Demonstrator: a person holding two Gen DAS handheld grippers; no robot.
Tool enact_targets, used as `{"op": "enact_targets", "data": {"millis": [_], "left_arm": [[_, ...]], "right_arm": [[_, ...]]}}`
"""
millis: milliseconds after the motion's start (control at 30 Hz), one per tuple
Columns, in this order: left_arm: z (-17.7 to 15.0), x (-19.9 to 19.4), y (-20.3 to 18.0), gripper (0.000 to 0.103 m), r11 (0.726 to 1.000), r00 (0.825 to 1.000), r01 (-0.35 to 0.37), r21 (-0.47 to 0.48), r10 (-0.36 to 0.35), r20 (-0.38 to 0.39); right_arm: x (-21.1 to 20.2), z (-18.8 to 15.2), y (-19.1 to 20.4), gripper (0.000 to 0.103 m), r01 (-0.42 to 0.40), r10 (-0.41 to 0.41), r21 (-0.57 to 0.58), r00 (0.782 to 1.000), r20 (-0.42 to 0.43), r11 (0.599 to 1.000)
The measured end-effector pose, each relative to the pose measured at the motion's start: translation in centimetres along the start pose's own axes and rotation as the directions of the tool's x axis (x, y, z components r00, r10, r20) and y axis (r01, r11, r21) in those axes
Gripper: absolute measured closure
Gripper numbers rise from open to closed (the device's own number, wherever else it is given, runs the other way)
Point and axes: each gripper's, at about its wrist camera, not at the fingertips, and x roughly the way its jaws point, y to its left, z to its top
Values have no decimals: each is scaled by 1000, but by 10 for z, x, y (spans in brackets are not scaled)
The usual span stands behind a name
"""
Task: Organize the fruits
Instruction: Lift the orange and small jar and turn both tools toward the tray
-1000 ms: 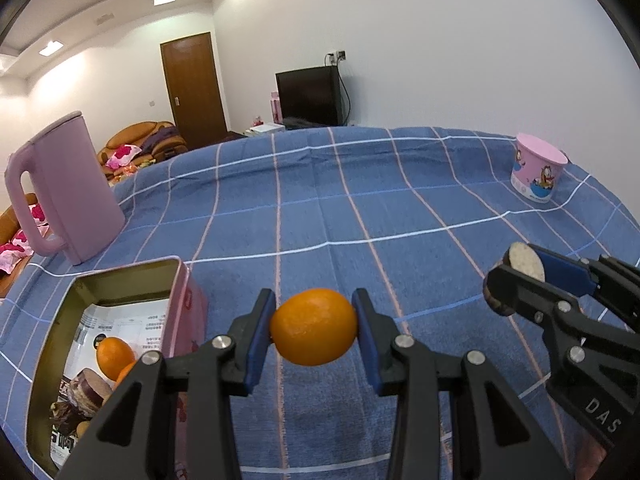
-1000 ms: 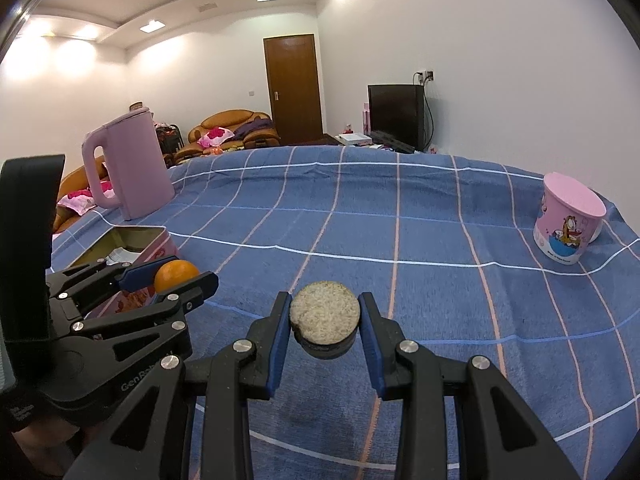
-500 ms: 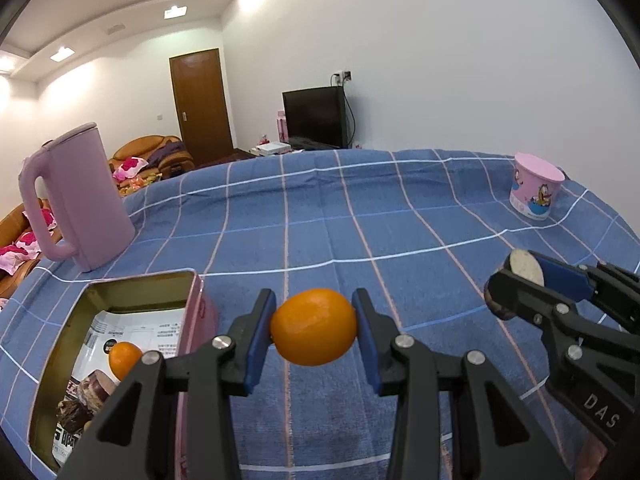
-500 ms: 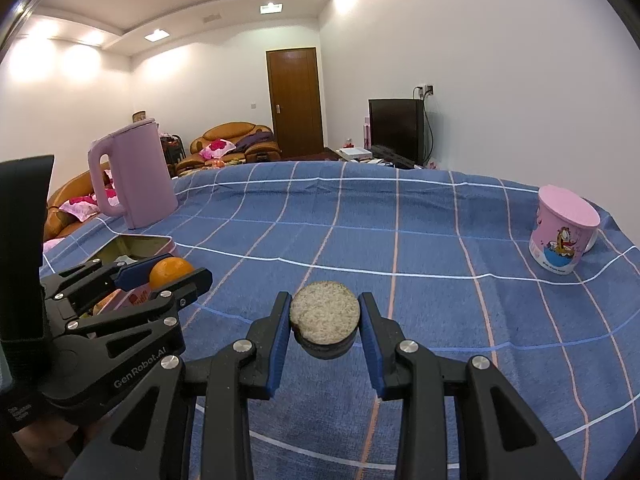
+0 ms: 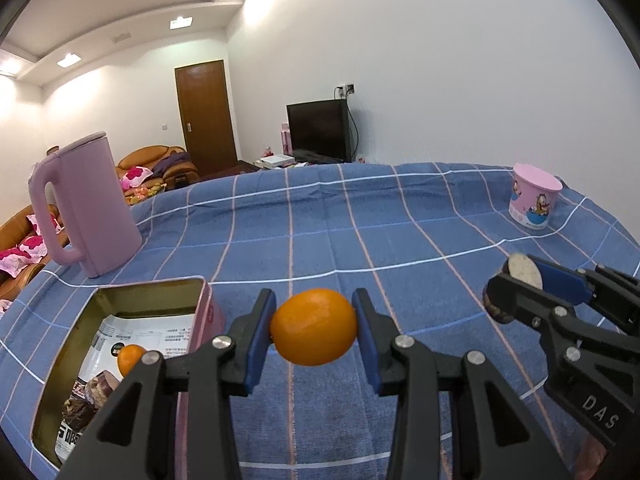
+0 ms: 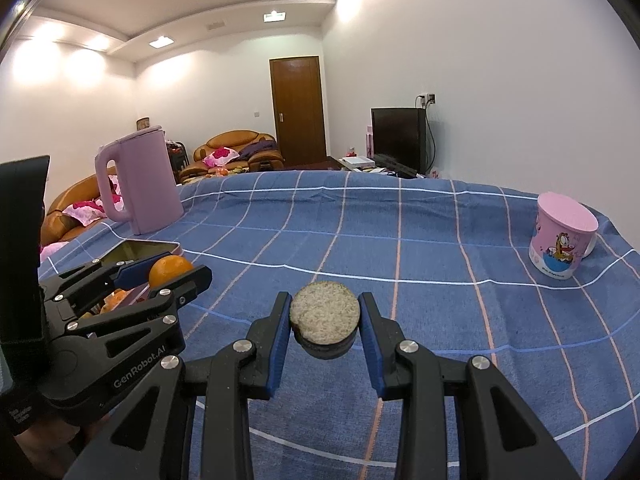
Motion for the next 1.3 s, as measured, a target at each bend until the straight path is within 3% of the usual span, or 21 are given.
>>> {"op": "enact_targets", "data": {"millis": [733,1300], "left_arm": [[-1,-15,1,62,1000,996,-28,8,27,81],[-2,-32,8,62,998,983,-60,-35,65,172]], "right_arm": [[-16,-2,4,68,-3,4,-17,997,81,1000],[-31,-3,4,68,-6,11,-28,985,172,1000]]}}
